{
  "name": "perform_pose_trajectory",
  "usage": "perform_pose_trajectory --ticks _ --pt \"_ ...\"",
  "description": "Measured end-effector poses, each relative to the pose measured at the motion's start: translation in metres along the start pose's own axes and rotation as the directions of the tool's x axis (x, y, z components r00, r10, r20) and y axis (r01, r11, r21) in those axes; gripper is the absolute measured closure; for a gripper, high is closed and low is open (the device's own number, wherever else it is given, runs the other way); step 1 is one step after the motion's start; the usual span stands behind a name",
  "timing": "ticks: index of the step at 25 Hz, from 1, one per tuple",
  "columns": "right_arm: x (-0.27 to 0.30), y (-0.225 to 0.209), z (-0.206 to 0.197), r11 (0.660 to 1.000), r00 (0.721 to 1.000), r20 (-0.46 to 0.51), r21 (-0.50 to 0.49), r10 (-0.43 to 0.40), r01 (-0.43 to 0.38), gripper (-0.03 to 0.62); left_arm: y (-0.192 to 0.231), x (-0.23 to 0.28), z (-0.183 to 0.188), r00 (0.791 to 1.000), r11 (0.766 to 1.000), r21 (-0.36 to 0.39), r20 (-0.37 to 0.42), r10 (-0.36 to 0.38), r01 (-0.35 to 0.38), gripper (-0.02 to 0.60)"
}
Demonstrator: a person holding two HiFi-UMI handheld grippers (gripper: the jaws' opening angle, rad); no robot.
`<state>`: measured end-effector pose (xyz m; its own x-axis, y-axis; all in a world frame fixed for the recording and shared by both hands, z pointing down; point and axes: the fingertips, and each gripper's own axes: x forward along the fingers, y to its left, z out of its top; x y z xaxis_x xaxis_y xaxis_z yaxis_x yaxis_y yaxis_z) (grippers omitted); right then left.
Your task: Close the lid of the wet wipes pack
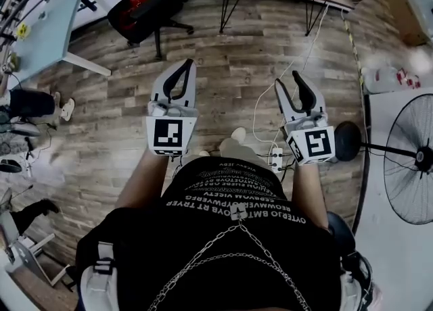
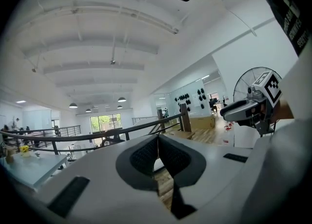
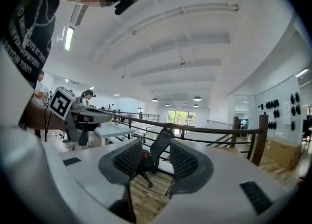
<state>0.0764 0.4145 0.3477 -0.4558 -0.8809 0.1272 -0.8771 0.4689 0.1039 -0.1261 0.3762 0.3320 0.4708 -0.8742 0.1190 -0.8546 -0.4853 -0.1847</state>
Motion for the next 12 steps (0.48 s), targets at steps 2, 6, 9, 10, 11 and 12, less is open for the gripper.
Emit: perform_pose_trajectory --ticks 2,6,9,10,11,12 --pt "0.007 -0.014 0.0 1.0 1.0 0.003 -0.001 0.005 -0.005 0.427 -0.003 0.019 0.005 1.0 1.0 0.003 0.004 -0.005 0.005 0.554" --pt "0.018 -0.039 -0.004 1.0 1.0 0.009 0.001 0.026 -0.026 0.425 -0.014 0.051 0.014 1.0 1.0 0.008 0.011 -0.02 0.02 0.554" --pt "0.027 -0.06 -0.001 0.999 0.999 0.02 0.008 0.042 -0.042 0.425 -0.019 0.067 0.023 1.0 1.0 0.015 0.008 -0.018 0.018 0.554" --pt "0.03 -0.066 0.002 0.999 0.999 0.026 0.008 0.046 -0.047 0.425 -0.018 0.071 0.025 1.0 1.0 0.016 0.006 -0.009 0.009 0.554" --pt "0.033 -0.072 0.006 0.999 0.998 0.034 0.006 0.052 -0.052 0.425 -0.016 0.074 0.026 1.0 1.0 0.016 0.003 0.003 -0.003 0.554" --pt "0.037 -0.077 0.009 0.998 0.997 0.042 0.003 0.058 -0.058 0.422 -0.014 0.077 0.028 1.0 1.0 0.014 0.002 0.018 -0.018 0.554"
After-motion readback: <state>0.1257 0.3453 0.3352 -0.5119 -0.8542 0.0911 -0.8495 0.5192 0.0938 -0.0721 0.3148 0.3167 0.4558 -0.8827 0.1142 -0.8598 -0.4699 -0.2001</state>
